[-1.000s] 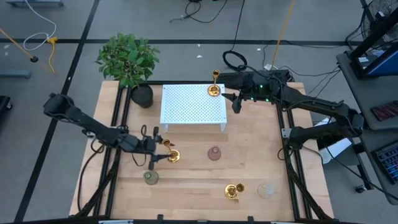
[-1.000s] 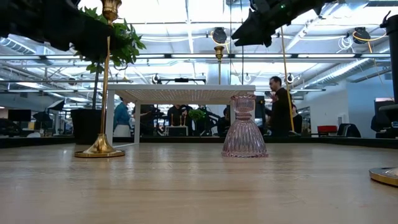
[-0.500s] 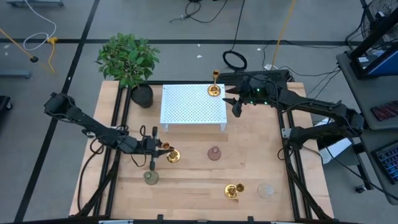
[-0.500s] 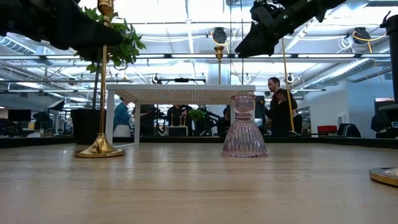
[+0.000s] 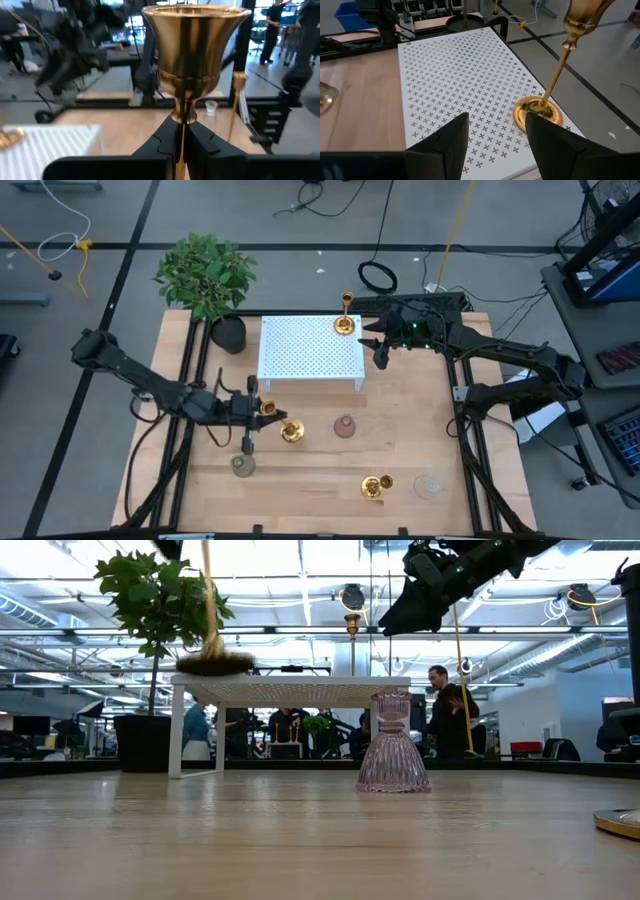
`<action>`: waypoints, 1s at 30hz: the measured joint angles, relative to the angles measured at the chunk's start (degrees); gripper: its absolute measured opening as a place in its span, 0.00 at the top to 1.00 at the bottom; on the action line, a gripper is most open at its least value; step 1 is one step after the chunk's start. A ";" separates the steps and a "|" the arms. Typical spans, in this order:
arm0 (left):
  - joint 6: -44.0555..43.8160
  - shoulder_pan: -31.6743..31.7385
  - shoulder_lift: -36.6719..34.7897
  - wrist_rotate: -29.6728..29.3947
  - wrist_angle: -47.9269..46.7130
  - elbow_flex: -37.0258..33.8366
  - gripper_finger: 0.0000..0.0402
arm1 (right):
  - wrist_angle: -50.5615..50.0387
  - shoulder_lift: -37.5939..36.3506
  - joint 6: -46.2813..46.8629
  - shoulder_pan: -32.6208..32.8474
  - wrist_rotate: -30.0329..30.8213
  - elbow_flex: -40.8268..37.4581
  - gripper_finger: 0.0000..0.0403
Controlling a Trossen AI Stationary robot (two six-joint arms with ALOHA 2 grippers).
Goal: Pick & Place candle stick holders
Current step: Put the left gold candle holder on the shelf
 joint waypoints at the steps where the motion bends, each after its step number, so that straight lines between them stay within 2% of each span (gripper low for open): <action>1: 1.02 0.44 0.01 -0.04 -1.05 1.58 0.97 | 0.00 0.00 0.00 0.00 0.00 0.00 0.53; 5: 2.20 4.50 0.04 -0.16 -2.61 6.48 0.97 | 0.46 0.00 0.00 0.00 0.00 0.00 0.54; 11: 3.27 14.03 0.04 -1.01 -6.08 10.92 0.97 | 0.81 0.00 0.00 0.00 -0.02 0.00 0.54; 14: 4.79 17.97 0.04 -3.76 -5.20 11.27 0.97 | 0.81 0.00 0.01 0.00 -0.02 0.00 0.54; 18: 6.26 21.87 0.07 -12.26 -4.74 11.27 0.96 | 0.79 0.00 0.00 0.00 -0.02 0.00 0.54; 20: 6.86 23.78 0.07 -14.72 -4.33 11.27 0.97 | 0.79 0.00 -0.52 0.00 -0.02 0.00 0.54; 26: 5.34 29.89 2.16 -15.22 -2.35 11.27 0.97 | 0.82 0.00 -1.02 0.00 0.02 0.00 0.54; 30: 5.86 32.40 6.68 -16.63 0.83 11.30 0.97 | 1.20 0.00 -0.94 0.00 0.07 0.00 0.54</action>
